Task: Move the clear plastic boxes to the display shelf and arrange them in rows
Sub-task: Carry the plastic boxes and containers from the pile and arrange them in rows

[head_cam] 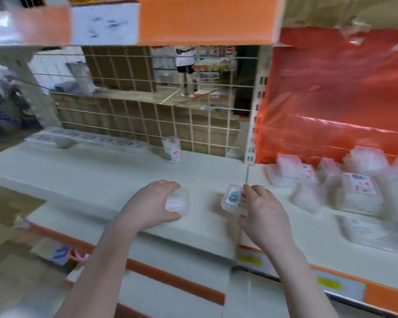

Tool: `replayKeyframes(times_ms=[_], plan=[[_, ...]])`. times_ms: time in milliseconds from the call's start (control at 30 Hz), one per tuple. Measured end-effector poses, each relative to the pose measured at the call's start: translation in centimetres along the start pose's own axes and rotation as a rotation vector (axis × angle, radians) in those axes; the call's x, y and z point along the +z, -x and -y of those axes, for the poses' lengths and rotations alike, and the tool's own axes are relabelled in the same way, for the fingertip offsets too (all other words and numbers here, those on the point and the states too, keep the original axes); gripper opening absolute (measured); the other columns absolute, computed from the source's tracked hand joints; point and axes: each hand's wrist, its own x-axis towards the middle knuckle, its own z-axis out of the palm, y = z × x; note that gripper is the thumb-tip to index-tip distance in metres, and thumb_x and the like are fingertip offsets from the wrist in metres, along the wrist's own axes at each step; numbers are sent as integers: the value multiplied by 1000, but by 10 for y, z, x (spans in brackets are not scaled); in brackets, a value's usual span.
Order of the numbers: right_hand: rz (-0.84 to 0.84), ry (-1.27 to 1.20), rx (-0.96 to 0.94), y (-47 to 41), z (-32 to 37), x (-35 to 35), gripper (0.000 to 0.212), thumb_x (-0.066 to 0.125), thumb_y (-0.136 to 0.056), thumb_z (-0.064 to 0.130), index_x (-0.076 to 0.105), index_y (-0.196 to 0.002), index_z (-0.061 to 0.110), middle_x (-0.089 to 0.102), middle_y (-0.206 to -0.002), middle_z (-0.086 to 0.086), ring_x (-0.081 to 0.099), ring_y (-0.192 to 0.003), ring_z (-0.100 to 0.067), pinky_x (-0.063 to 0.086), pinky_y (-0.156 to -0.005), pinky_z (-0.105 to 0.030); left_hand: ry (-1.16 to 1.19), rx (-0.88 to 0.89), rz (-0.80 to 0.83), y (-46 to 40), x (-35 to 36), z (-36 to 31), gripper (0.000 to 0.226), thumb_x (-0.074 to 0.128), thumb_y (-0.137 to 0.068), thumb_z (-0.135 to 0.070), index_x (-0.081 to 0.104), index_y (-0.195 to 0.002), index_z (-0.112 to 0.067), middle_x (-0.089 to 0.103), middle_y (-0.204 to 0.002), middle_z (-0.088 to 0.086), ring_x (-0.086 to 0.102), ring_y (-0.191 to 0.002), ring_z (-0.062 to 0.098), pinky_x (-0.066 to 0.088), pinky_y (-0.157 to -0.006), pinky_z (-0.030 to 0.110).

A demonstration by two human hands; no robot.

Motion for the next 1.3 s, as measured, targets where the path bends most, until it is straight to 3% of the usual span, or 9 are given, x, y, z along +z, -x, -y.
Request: replayKeyframes(times_ms=[167, 467, 867, 1100, 1300], plan=[[30, -24, -43, -5, 106, 22, 53, 56, -78, 23, 43, -130, 16, 50, -124, -2, 44, -115, -21, 33, -93, -26, -34, -53, -13, 46, -26, 96, 73, 67, -79, -43, 34, -142, -26, 41, -141, -7, 38, -128, 12, 32, -102, 24], [71, -45, -123, -22, 246, 50, 54, 54, -79, 19, 41, -131, 16, 48, -127, -1, 42, -117, -20, 33, -89, -23, -12, -153, -18, 105, -62, 223, 76, 65, -81, -45, 31, -145, -23, 39, -145, -4, 36, -131, 14, 30, -105, 26], [130, -73, -176, -112, 339, 106, 56, 55, -80, 21, 40, -134, 17, 47, -131, 1, 41, -120, -18, 33, -93, -23, 19, -231, -87, 75, -81, 338, 73, 66, -82, -43, 33, -144, -25, 40, -144, -7, 36, -130, 11, 31, -101, 22], [203, -93, -177, -199, 395, 143, 55, 54, -80, 19, 40, -133, 15, 46, -133, -2, 40, -123, -20, 34, -96, -27, 10, -300, -25, 22, -102, 415, 74, 66, -81, -41, 30, -145, -27, 39, -143, -10, 36, -130, 11, 34, -99, 24], [226, -115, -181, -256, 433, 163, 50, 54, -81, 20, 42, -129, 17, 46, -130, 1, 43, -119, -20, 40, -90, -29, 89, -345, -27, -10, -106, 464, 74, 69, -78, -38, 35, -142, -26, 42, -139, -9, 39, -127, 11, 35, -102, 27]])
